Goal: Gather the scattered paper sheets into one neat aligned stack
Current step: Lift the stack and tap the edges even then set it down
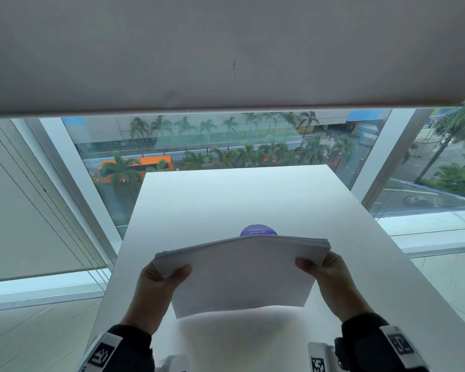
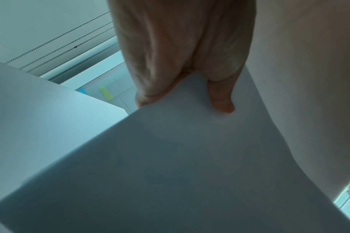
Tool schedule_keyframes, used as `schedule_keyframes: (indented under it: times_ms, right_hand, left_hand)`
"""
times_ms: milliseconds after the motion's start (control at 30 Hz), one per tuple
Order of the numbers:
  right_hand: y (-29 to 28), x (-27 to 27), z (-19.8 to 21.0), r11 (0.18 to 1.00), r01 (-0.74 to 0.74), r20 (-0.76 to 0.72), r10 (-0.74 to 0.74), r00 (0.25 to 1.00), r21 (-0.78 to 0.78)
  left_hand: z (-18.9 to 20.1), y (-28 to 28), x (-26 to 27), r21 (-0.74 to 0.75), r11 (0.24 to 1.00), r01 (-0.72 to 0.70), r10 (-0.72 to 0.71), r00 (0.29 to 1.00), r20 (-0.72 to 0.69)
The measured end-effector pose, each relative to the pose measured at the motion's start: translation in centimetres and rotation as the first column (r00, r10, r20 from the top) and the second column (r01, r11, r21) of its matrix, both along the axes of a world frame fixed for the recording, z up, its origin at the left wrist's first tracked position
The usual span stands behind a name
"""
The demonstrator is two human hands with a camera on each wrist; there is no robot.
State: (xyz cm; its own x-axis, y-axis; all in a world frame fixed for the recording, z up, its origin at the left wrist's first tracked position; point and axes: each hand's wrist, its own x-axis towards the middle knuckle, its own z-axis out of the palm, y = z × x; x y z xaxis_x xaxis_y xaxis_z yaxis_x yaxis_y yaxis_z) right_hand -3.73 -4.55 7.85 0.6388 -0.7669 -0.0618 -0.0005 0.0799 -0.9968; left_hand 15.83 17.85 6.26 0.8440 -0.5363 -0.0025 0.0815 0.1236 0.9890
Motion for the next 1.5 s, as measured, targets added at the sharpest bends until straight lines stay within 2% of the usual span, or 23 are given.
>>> schedule_keyframes:
  times_ms: [100, 367, 533, 633, 767, 833, 867, 900, 967, 1000, 1033, 1067, 1133, 1167, 1267, 1333, 1433, 1500]
  right_hand:
    - [0.2, -0.5, 0.1, 1.000, 0.009, 0.106, -0.010, 0.994, 0.009]
    - [0.6, -1.2, -3.0, 0.982, -0.137, 0.059, 0.130, 0.990, 0.130]
    - [1.0, -0.6, -2.2, 0.991, -0.083, 0.141, 0.068, 0.988, 0.107]
    - [0.5, -0.8, -2.3, 0.996, -0.056, 0.108, 0.048, 0.993, 0.068]
    - [0.1, -1.0, -2.4, 0.993, -0.073, 0.119, 0.062, 0.991, 0.088]
    - [0.1, -1.2, -2.7, 0.990, -0.086, 0.124, 0.072, 0.990, 0.111]
    - [0.0, -1.3, -2.9, 0.988, -0.095, 0.125, 0.080, 0.989, 0.120]
    - [0.0, -1.3, -3.0, 0.988, -0.095, 0.112, 0.082, 0.990, 0.119]
    - [-0.1, -1.5, -3.4, 0.987, -0.099, 0.085, 0.088, 0.992, 0.125]
    - [-0.2, -1.5, -3.6, 0.986, -0.108, 0.083, 0.097, 0.992, 0.129]
    - [-0.1, -1.5, -3.4, 0.985, -0.113, 0.075, 0.104, 0.992, 0.129]
    - [-0.2, -1.5, -3.4, 0.986, -0.116, 0.074, 0.107, 0.992, 0.123]
    - [-0.3, -1.5, -3.4, 0.984, -0.133, 0.082, 0.123, 0.989, 0.120]
    - [-0.1, -1.4, -3.1, 0.983, -0.140, 0.078, 0.132, 0.988, 0.118]
    - [-0.1, -1.3, -3.4, 0.980, -0.165, 0.087, 0.155, 0.984, 0.114]
    - [0.0, -1.3, -3.5, 0.981, -0.151, 0.109, 0.138, 0.984, 0.123]
    - [-0.1, -1.5, -3.9, 0.981, -0.138, 0.136, 0.120, 0.983, 0.134]
    - [-0.2, -1.6, -4.2, 0.984, -0.118, 0.141, 0.099, 0.985, 0.136]
  left_hand:
    - [0.8, 0.0, -0.1, -0.015, 1.000, -0.026, 0.026, 0.998, 0.061]
    - [-0.5, 0.4, -0.5, 0.004, 0.998, -0.059, 0.059, 0.998, 0.027]
    - [0.7, 0.2, -0.4, -0.043, 0.999, -0.023, 0.025, 0.998, 0.051]
    - [1.3, 0.0, -0.6, -0.051, 0.998, -0.026, 0.031, 0.995, 0.091]
    - [1.7, -0.4, -0.7, 0.028, 0.995, -0.100, 0.093, 0.976, 0.196]
    - [2.2, -0.5, -0.7, 0.085, 0.982, -0.170, 0.127, 0.919, 0.373]
    - [2.5, -0.4, -0.7, 0.099, 0.972, -0.215, 0.139, 0.856, 0.499]
    - [3.1, -0.4, -0.8, 0.103, 0.957, -0.270, 0.145, 0.756, 0.639]
    - [4.3, -0.3, -1.0, 0.112, 0.912, -0.395, 0.099, 0.477, 0.873]
    - [4.7, -0.3, -1.1, 0.128, 0.894, -0.430, 0.033, 0.349, 0.937]
    - [4.7, -0.4, -1.3, 0.171, 0.881, -0.442, -0.061, 0.253, 0.965]
    - [4.5, -0.4, -1.5, 0.255, 0.864, -0.433, -0.182, 0.204, 0.962]
    - [3.5, -0.3, -1.7, 0.463, 0.793, -0.396, -0.416, 0.203, 0.886]
    - [3.0, -0.1, -1.7, 0.526, 0.757, -0.389, -0.478, 0.221, 0.850]
    - [2.7, 0.2, -1.7, 0.570, 0.732, -0.372, -0.482, 0.309, 0.820]
    - [3.0, -0.2, -1.7, 0.583, 0.725, -0.367, -0.499, 0.303, 0.812]
    - [2.9, -0.7, -1.5, 0.636, 0.681, -0.363, -0.583, 0.256, 0.771]
    - [2.9, -0.7, -1.3, 0.594, 0.712, -0.374, -0.529, 0.271, 0.804]
